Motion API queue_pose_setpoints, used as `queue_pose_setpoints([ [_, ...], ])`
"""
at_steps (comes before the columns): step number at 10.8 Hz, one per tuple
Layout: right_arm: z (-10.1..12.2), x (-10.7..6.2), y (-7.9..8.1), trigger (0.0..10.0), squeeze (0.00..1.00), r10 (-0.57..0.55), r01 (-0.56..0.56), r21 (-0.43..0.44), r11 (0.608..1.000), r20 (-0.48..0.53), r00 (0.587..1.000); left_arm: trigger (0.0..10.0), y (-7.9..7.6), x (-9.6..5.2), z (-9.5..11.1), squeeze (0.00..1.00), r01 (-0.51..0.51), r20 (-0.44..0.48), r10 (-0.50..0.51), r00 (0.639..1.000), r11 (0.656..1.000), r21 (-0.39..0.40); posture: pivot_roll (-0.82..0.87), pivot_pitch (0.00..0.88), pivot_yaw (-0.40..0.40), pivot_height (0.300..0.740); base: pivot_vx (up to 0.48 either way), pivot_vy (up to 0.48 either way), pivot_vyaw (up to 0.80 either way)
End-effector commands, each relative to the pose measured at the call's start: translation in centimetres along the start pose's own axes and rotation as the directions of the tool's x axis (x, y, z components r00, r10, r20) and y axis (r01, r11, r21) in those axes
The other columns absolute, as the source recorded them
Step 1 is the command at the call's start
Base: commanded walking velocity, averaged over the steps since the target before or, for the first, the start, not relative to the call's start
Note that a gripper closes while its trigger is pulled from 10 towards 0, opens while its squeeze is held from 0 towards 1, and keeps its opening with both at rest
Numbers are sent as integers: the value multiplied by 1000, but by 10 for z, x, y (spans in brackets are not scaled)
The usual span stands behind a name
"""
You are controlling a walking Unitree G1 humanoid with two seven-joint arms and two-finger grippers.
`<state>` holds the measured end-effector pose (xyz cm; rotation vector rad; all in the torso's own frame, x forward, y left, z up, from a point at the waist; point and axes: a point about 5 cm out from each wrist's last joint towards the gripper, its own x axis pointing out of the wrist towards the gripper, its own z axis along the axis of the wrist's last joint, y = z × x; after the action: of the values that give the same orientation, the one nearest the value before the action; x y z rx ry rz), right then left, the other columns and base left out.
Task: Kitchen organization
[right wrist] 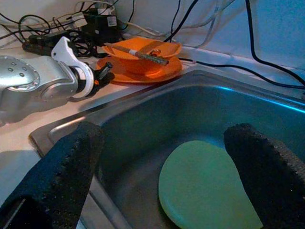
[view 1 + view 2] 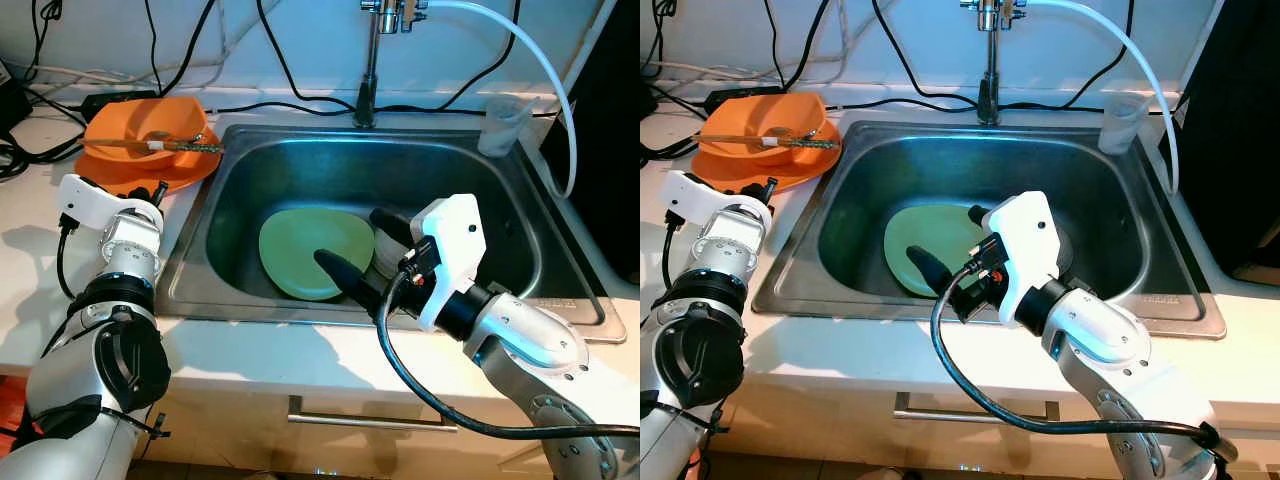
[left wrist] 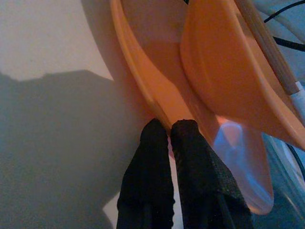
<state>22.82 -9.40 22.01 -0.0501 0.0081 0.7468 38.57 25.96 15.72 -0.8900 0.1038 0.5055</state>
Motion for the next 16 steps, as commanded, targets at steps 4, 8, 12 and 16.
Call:
queue_pose_setpoints([
  [4, 4, 1, -1, 10000, 180, -7, 7, -20, 1000, 21, 1000, 10000, 15, -2, -26, 0, -89, -126, 93, 988, 995, 40, -204, 46, 46, 740, 0, 0, 0],
  [8, 4, 2, -3, 10000, 176, -16, 16, -23, 1000, 23, 1000, 0, 11, -2, -27, 0, -97, -128, 101, 987, 995, 39, -200, 40, 51, 740, 0, 0, 0],
  [12, 3, 4, -4, 10000, 176, -13, 13, -22, 1000, 26, 1000, 0, 12, -5, -39, 0, -84, -176, 91, 980, 995, 48, -179, 37, 50, 740, 0, 0, 0],
  [16, 2, 7, -5, 10000, 180, 1, -1, -24, 1000, 29, 1000, 0, 25, -9, -36, 0, -97, -166, 106, 980, 993, 65, -157, 30, 41, 740, 0, 0, 0],
])
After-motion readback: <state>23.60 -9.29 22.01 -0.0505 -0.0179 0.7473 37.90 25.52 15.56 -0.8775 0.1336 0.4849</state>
